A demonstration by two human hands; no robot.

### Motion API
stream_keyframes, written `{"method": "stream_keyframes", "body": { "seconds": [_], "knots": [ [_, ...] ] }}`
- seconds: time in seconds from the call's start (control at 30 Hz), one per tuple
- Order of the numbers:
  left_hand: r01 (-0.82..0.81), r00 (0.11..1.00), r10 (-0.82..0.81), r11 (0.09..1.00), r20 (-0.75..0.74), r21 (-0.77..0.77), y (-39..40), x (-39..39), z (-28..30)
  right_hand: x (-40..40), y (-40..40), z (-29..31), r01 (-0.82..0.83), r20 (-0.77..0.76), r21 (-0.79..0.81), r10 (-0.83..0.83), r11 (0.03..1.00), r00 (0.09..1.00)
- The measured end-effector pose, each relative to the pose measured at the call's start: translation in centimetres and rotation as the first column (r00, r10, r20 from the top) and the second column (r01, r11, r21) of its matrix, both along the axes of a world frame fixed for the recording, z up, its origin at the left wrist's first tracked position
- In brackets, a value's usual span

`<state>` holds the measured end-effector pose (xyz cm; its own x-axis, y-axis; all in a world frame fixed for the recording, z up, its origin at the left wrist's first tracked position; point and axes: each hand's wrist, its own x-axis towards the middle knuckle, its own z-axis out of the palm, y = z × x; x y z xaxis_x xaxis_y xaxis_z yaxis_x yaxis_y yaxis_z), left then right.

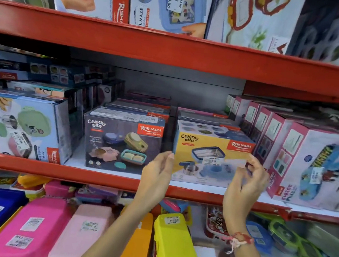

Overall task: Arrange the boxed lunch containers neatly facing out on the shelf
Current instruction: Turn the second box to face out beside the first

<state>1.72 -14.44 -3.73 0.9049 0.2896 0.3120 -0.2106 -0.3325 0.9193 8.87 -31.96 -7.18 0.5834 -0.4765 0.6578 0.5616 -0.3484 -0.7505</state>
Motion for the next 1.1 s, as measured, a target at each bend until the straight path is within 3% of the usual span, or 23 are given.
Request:
{"method": "stream_keyframes", "body": {
  "seconds": [0.07,0.13,0.23,0.33,0.43,0.6,0.77,0.9,1.1],
  "knots": [
    [-0.001,1.000,0.000,0.998,-0.023,-0.065,-0.8,0.2,0.1,0.5,-1.0,0.3,0.032,-0.114,0.066,-0.024,0.997,0.993],
    [-0.020,0.999,0.014,0.986,-0.041,-0.164,-1.2,0.8,0.5,1.5,-1.9,0.8,-0.044,-0.267,0.142,0.081,0.989,0.960],
    [-0.084,0.989,0.044,0.956,-0.143,-0.282,-1.4,1.8,1.8,2.5,-3.1,2.2,-0.235,-0.451,0.345,0.381,0.909,0.807],
    [-0.087,0.978,0.010,0.926,-0.208,-0.368,-1.2,3.1,1.7,2.3,-4.0,3.8,-0.308,-0.523,0.398,0.490,0.864,0.697],
    [-0.080,0.979,-0.003,0.917,-0.206,-0.391,-1.1,3.2,2.2,1.5,-4.8,5.5,-0.380,-0.488,0.424,0.561,0.822,0.669],
    [-0.057,0.989,-0.011,0.894,-0.149,-0.445,-0.2,2.2,3.9,0.6,-6.6,8.3,-0.389,-0.396,0.463,0.578,0.797,0.713],
    [-0.031,0.987,-0.031,0.929,-0.160,-0.369,0.4,2.1,5.3,0.0,-8.0,10.8,-0.482,-0.382,0.373,0.604,0.793,0.699],
    [0.114,0.987,-0.143,0.941,-0.069,-0.318,0.7,1.7,5.4,0.2,-8.4,11.1,-0.566,-0.359,0.296,0.639,0.769,0.680],
    [0.156,0.987,-0.160,0.938,0.011,-0.311,0.4,1.9,4.2,1.3,-7.4,8.5,-0.580,-0.261,0.194,0.611,0.791,0.747]
  ]
}}
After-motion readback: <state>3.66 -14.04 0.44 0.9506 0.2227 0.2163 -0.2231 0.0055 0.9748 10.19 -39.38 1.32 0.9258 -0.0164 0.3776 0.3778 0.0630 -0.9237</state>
